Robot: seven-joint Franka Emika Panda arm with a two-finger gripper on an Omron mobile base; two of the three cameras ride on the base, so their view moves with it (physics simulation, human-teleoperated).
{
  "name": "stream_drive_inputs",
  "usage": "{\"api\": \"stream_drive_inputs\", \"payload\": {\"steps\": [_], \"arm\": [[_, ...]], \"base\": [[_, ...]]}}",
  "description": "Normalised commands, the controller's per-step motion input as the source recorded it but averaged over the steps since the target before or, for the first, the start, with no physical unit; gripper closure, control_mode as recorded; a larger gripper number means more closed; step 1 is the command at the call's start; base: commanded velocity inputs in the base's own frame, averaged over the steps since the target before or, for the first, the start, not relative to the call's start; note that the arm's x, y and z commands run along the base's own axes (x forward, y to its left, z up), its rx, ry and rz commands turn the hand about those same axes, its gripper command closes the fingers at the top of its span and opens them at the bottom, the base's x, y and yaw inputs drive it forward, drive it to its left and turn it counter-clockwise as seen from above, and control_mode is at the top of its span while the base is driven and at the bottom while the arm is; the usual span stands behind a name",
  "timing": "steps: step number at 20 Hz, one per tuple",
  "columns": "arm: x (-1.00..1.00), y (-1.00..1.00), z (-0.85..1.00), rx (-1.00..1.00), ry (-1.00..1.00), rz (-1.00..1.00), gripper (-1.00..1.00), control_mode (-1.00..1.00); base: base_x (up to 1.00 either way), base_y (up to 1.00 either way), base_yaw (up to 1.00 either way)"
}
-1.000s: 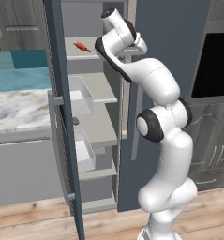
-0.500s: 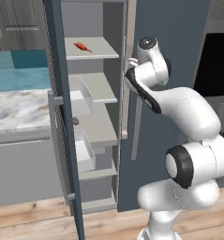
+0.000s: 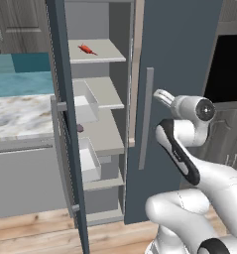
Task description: There's a fish in the fridge that needs to be moved to the freezer for freezing. Pick up the fish from the fridge, place it on any shelf in the freezer, and close the fridge and freezer doors when done.
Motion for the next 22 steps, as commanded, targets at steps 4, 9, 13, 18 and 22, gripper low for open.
{"api": "stream_drive_inputs", "payload": {"steps": [4, 9, 13, 18, 22], "arm": [[-1.00, -0.01, 1.00, 0.00, -0.11, 0.26, -1.00, -1.00], [-1.00, 0.00, 0.87, -0.04, -0.02, 0.26, -1.00, -1.00], [-1.00, 0.03, 0.20, -0.08, -0.14, 0.27, -1.00, -1.00], [-1.00, 0.62, -0.40, -0.26, -0.58, 0.13, -1.00, -1.00], [-1.00, 0.99, -0.15, -0.27, -0.76, 0.01, -1.00, -1.00]], "base": [[0.00, 0.00, 0.00], [0.00, 0.00, 0.00], [0.00, 0.00, 0.00], [0.00, 0.00, 0.00], [0.00, 0.00, 0.00]]}}
